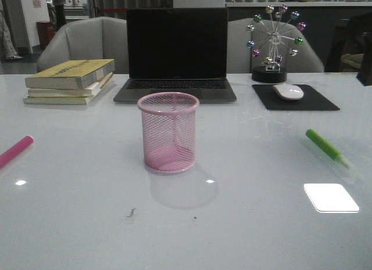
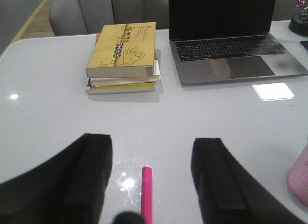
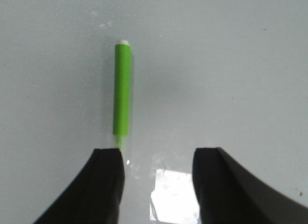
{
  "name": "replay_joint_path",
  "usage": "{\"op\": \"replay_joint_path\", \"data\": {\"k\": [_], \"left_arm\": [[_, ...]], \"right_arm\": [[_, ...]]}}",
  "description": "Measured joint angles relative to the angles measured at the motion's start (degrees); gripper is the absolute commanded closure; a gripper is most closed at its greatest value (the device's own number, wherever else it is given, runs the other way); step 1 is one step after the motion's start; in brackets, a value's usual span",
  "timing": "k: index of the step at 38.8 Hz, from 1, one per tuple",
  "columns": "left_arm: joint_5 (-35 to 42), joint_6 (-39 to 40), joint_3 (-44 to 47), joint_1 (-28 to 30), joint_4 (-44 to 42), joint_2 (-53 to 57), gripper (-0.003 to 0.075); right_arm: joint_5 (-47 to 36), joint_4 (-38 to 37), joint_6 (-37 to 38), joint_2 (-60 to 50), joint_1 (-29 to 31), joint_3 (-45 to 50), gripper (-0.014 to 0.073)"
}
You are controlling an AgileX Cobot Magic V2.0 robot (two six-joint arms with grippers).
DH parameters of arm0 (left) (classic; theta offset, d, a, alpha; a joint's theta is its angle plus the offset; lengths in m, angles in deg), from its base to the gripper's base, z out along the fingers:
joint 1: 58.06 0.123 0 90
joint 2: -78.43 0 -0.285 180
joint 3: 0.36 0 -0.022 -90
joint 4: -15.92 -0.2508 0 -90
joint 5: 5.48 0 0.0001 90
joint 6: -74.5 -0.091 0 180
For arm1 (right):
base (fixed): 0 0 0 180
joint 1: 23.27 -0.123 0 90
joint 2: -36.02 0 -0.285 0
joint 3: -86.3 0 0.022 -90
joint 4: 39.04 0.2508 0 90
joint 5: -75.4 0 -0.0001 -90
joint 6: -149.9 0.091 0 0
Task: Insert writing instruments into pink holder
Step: 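Lower the right gripper over the green marker and close on it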
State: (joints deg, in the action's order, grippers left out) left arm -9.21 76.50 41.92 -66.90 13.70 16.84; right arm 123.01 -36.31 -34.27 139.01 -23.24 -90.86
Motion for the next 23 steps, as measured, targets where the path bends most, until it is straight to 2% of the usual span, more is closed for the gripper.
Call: {"op": "replay_joint_path", "data": {"k": [10, 23], "left_arm": [[0.0, 0.0, 0.0, 0.0, 0.0, 0.0, 0.0283], [0.0, 0.0, 0.0, 0.0, -1.08, 0.0, 0.0283]], "right_arm": [[3.69, 2.28, -2.18, 10.65, 0.0, -9.19, 0.0148], [5.9, 6.6, -6.63, 18.53, -1.65, -13.06, 0.0148]]}}
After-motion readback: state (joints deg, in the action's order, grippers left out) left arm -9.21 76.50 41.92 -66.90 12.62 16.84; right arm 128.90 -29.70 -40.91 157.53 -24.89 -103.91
